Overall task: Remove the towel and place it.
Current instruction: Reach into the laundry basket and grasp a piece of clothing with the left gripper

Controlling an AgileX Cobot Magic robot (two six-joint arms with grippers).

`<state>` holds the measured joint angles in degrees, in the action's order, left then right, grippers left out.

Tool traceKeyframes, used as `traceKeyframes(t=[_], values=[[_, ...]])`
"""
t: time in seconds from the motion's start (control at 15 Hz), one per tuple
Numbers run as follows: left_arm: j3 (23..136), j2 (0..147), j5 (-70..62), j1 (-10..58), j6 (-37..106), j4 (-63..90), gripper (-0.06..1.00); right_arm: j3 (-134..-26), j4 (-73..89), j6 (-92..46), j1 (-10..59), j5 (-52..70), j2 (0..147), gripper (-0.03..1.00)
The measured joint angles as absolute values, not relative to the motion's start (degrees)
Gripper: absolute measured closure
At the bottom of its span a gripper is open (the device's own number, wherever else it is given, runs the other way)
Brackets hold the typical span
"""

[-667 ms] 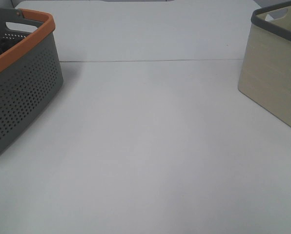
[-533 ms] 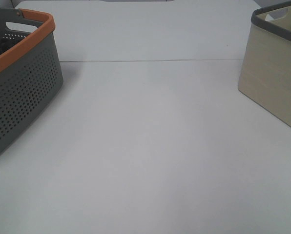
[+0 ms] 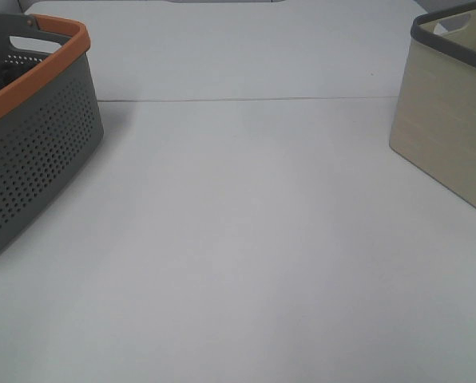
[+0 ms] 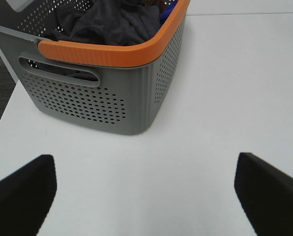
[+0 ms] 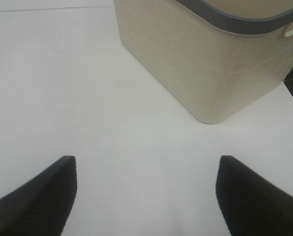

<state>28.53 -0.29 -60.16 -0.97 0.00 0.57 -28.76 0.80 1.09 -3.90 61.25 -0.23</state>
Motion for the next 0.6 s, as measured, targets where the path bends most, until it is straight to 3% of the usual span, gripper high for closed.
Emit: traceKeyframes(t=[0.13,0.6], values=[[28.53,-0.29,-60.16,-0.97,0.0,0.57,-0.03,-28.76,0.8,1.09,-3.9,61.25,-0.23,0.27],[28.53,-0.29,-60.16,-0.97,0.0,0.57,-0.04,-28.76,0.8,1.09,-3.9,61.25,-0.23,0.27]])
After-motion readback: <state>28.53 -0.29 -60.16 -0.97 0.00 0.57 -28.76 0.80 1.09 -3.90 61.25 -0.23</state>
